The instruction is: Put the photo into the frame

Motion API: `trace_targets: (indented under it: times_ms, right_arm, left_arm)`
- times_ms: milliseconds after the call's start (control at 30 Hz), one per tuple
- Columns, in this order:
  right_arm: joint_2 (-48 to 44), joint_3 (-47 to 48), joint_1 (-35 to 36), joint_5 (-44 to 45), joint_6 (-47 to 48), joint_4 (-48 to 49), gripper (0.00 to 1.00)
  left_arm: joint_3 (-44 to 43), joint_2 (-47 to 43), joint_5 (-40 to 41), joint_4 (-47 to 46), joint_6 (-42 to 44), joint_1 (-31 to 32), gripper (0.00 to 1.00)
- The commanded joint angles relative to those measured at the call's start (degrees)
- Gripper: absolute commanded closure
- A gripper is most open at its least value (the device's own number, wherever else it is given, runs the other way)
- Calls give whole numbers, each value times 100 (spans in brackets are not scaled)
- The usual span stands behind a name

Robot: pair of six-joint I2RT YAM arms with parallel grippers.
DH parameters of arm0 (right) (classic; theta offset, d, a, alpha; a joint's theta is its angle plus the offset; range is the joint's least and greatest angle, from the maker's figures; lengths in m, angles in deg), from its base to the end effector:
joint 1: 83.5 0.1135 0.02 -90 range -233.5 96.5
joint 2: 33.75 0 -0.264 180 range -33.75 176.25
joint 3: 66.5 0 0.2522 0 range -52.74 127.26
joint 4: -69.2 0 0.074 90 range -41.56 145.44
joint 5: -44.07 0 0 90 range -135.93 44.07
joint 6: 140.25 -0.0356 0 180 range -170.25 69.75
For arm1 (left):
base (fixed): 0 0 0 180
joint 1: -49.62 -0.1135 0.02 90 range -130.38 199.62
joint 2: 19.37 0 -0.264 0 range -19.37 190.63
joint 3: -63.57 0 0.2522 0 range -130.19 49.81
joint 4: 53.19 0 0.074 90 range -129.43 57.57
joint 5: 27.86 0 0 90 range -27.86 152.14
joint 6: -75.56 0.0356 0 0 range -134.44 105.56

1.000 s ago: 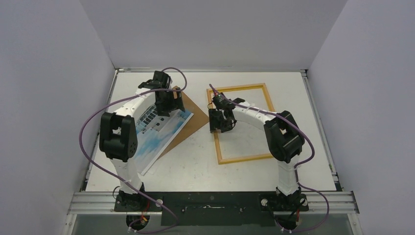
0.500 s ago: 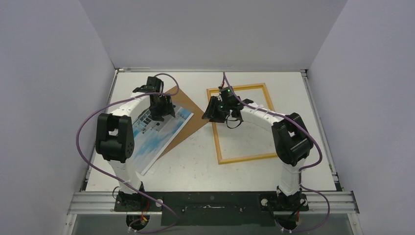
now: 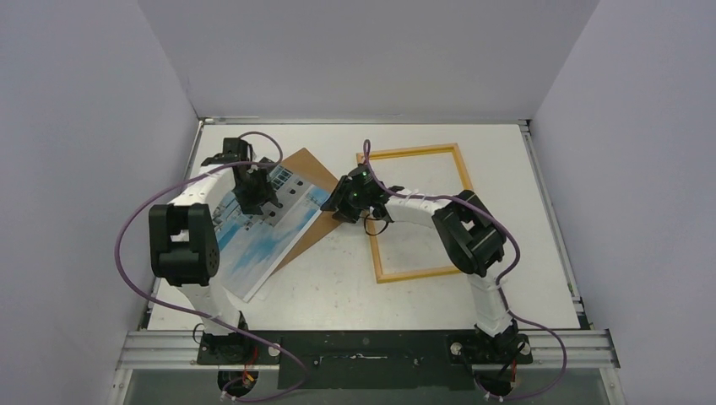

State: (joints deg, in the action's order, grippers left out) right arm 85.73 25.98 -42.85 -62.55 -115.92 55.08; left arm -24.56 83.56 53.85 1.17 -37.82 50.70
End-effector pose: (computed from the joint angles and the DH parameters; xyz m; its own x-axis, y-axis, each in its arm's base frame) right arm 0.3394 0.3048 0.1577 -0.9233 0.3580 -0.1390 0.1301 0.6321 0.7639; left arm 0.3616 -0.0120 0.2043 -0.8854 -0.3761 -0.2731 -0.3066 0.9142 -0.2649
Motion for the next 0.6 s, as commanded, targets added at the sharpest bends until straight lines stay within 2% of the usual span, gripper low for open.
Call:
trace_targets:
  times_ms: [0, 133, 233, 367, 467, 567]
  right_arm:
    - [108, 338, -26, 505, -304, 355, 55]
    - [294, 513, -103, 524, -73, 612, 56]
    - [441, 898, -238, 682, 132, 151, 56]
    - [646, 1170, -332, 849, 444, -171, 55]
    - [763, 1216, -394, 836, 398, -201, 55]
    - [859, 1267, -444, 868, 427, -226, 55]
  left_arm:
    - [-201, 22, -412, -110, 92, -82, 49]
    - [-526, 316, -237, -16, 56, -82, 51]
    - [-788, 445, -413, 182, -316, -403, 52]
    - [-804, 503, -611, -278, -509, -482, 52]
    - [-1039, 818, -1116, -482, -666, -512, 52]
    - [-1189, 1057, -1203, -820, -849, -511, 52]
